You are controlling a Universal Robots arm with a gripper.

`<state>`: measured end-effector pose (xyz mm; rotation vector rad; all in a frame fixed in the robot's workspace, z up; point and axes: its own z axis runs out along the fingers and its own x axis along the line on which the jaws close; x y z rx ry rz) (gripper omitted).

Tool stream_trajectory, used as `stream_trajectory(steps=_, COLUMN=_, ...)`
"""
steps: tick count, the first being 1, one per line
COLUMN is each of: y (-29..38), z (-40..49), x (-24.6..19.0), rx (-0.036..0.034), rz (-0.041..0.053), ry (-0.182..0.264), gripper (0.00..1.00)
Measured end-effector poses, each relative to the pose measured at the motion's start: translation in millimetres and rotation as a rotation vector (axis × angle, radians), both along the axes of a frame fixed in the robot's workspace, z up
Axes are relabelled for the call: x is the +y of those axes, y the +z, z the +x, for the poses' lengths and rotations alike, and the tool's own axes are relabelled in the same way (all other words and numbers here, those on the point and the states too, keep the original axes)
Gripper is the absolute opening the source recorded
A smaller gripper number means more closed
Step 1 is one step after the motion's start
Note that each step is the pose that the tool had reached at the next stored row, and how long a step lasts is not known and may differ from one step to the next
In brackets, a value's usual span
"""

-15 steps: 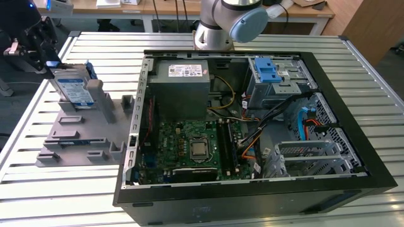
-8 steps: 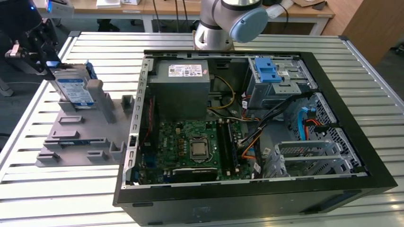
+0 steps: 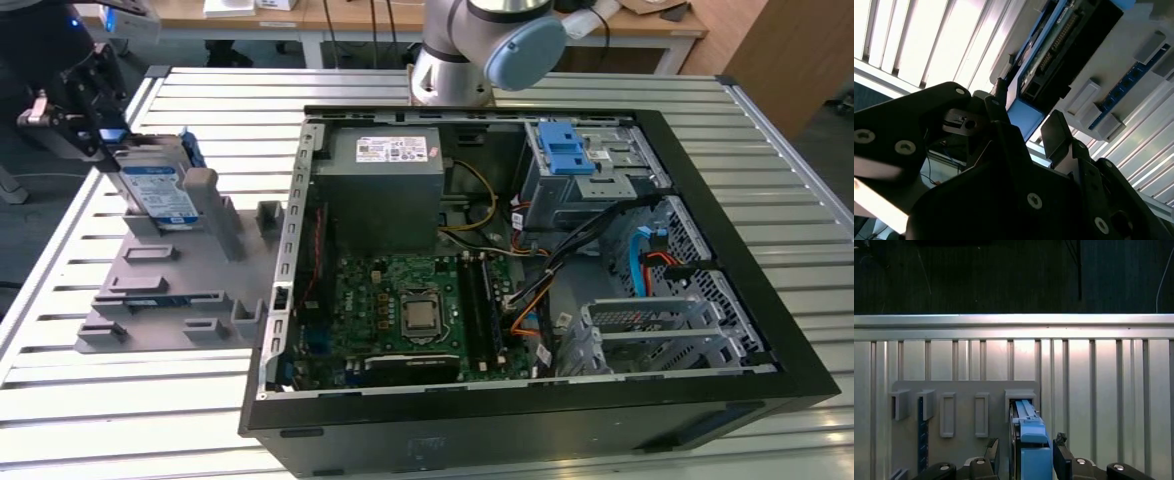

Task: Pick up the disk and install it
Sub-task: 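Pick up the disk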

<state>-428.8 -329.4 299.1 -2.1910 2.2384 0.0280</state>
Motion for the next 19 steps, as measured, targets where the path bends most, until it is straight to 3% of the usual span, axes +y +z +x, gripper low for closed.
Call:
stream_trajectory(steps=5, y=-3.6, z=-0.8, x=3.2, rx=0.0034, rz=0.0000, ry=-0.008, gripper=0.55)
stream_trajectory(steps=12, y=-12.2, z=-1.4, x=3.5, rx=0.0193, rz=0.0000, ry=-0.016, gripper=0.55)
stream_trajectory(steps=19, y=-13.1, z=-1.4, x=3.4, rx=0.0198, rz=0.0000, ry=-0.016, gripper=0.55)
